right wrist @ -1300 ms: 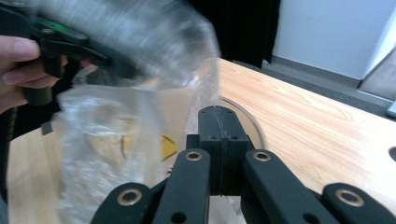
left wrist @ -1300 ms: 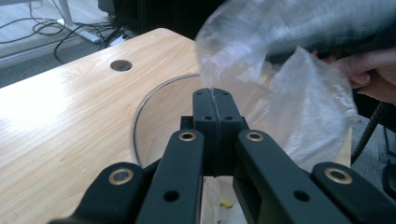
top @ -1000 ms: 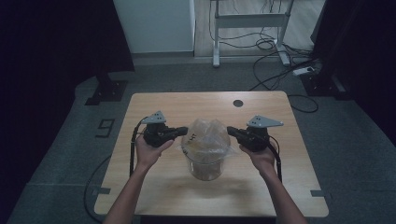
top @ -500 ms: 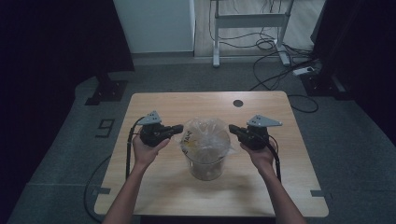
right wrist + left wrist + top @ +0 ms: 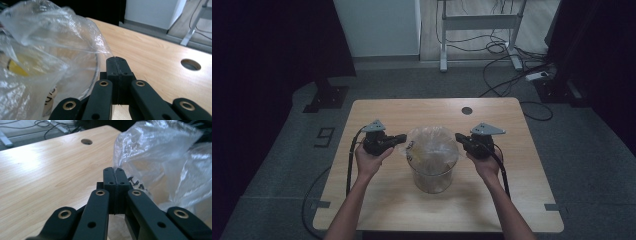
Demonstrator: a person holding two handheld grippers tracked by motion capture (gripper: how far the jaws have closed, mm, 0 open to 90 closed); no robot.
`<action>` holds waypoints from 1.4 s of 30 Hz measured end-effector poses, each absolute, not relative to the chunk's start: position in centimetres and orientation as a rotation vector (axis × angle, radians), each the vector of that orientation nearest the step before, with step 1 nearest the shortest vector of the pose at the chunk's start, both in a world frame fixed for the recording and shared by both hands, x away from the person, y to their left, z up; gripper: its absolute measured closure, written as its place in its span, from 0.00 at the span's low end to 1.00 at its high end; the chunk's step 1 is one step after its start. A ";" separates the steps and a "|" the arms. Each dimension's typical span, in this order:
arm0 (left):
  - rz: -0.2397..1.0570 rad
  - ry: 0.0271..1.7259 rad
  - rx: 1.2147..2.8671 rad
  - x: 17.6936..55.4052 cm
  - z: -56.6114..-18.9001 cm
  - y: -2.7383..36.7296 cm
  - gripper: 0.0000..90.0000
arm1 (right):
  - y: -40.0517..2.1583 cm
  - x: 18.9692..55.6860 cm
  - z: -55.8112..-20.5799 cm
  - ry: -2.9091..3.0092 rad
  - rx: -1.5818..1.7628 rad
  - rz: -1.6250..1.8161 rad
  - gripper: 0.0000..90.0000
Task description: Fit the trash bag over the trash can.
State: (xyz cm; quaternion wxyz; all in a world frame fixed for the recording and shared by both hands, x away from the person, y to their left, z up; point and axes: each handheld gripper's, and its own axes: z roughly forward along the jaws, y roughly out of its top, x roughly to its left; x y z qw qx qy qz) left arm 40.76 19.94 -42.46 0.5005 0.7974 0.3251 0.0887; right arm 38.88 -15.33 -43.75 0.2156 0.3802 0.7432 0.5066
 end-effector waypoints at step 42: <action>0.137 0.805 1.920 40.9 -44.6 19.6 1.00 | -18.6 35.8 -41.2 1.953 1.014 1.619 0.65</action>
